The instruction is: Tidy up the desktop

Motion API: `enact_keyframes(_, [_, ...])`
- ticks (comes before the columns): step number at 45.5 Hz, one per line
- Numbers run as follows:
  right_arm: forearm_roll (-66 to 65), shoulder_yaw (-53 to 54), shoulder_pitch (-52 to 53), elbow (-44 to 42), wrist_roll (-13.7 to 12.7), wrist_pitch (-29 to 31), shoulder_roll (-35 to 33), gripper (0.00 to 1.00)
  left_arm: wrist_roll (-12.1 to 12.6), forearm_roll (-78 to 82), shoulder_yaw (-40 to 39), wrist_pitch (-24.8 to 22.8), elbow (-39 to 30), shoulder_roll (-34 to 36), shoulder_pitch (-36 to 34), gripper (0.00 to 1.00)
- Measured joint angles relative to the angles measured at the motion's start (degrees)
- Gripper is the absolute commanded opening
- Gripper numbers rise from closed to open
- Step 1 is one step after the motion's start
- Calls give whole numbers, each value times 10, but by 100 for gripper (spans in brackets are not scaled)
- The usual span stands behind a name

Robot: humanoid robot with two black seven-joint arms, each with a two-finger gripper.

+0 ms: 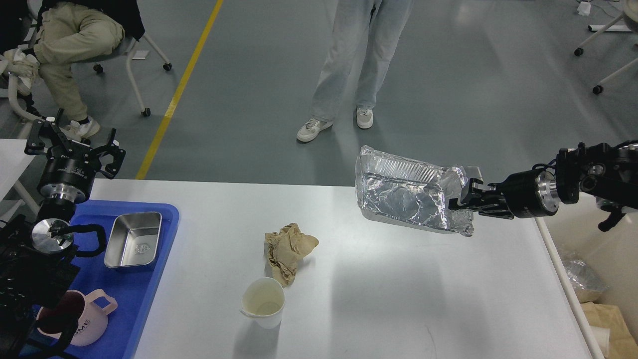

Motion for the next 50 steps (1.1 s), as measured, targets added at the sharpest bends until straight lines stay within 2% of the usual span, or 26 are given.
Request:
enact_keyframes(5, [0,-5,0,0,0,1,-2,0,-6,3,1,56,0,-20,-2,97])
enact_keyframes(8, [0,-6,0,0,-1,4,-9,0,-6,4,1,63,-1,-26,-3,97])
enact_keyframes(12, [-1,-6,0,1,-1,8,-16,0,1,5,1,48,-13,-32,-4,97])
enact_keyframes(17, [-2,-6,0,1,-1,10,-15,0,12,7,6,31,-61,-29,-1,97])
enact_keyframes(28, [-2,-10,0,-1,-1,12,-6,0,11,20,40,-23,-136,1,40,96])
enact_keyframes(34, [-2,-11,1,-2,-1,12,-5,0,8,81,126,-30,-231,57,64,96])
enact_keyframes(39, [-2,-10,3,-2,-1,12,-4,0,6,126,177,-4,-340,119,88,96])
enact_keyframes(50, [-3,-2,1,0,-1,12,-2,0,12,192,339,26,-515,297,100,96])
